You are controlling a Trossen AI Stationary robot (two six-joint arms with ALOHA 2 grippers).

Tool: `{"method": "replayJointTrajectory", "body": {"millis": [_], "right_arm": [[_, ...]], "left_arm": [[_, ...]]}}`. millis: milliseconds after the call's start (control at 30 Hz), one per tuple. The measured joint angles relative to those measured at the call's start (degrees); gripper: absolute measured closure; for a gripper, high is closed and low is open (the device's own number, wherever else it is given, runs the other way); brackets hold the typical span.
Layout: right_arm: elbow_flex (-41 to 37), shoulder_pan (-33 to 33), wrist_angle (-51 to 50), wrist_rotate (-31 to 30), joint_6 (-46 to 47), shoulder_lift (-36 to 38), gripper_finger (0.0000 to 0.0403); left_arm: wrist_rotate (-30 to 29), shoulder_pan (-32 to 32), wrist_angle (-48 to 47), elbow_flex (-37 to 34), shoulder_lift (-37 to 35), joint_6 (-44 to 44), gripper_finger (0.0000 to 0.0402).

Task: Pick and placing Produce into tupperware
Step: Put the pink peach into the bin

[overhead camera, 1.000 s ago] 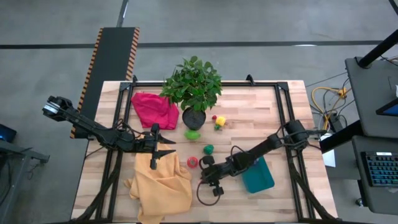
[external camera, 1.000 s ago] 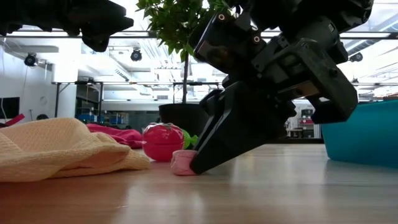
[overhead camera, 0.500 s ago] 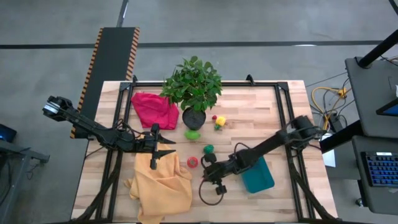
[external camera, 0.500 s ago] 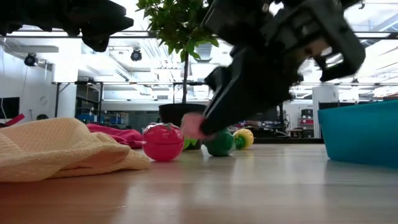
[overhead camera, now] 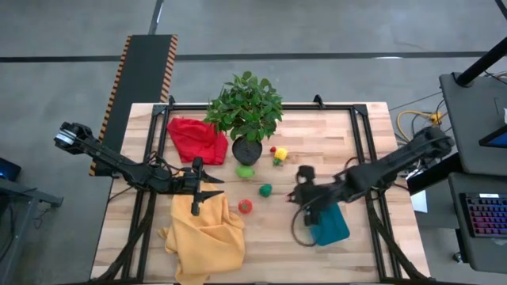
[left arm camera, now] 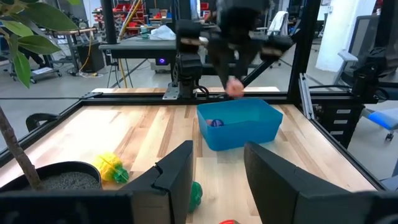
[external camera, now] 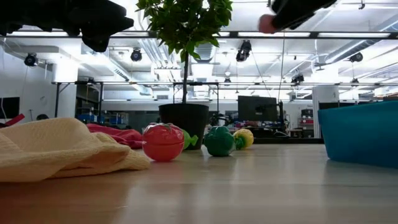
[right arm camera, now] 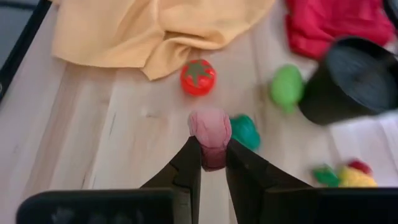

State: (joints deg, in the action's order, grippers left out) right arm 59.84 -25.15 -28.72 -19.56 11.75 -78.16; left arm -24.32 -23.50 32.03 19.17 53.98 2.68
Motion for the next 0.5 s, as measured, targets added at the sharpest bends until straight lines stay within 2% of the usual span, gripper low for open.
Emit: {"method": "replayJointTrajectory", "body": {"millis": [233, 500], "right_arm": [[-7.27, -1.77, -5.46, -2.18, 10.38, 11.42, 0.0349], [-15.17, -3.80, -11.83, -3.07, 22.06, 19.41, 0.0349]], "left_arm": [[0.00, 0.02, 0.02, -0.01, 0.00, 0.00, 0.0272], [0.00, 0.00, 0.00, -0.03, 0.00, 0.00, 0.0272]]}}
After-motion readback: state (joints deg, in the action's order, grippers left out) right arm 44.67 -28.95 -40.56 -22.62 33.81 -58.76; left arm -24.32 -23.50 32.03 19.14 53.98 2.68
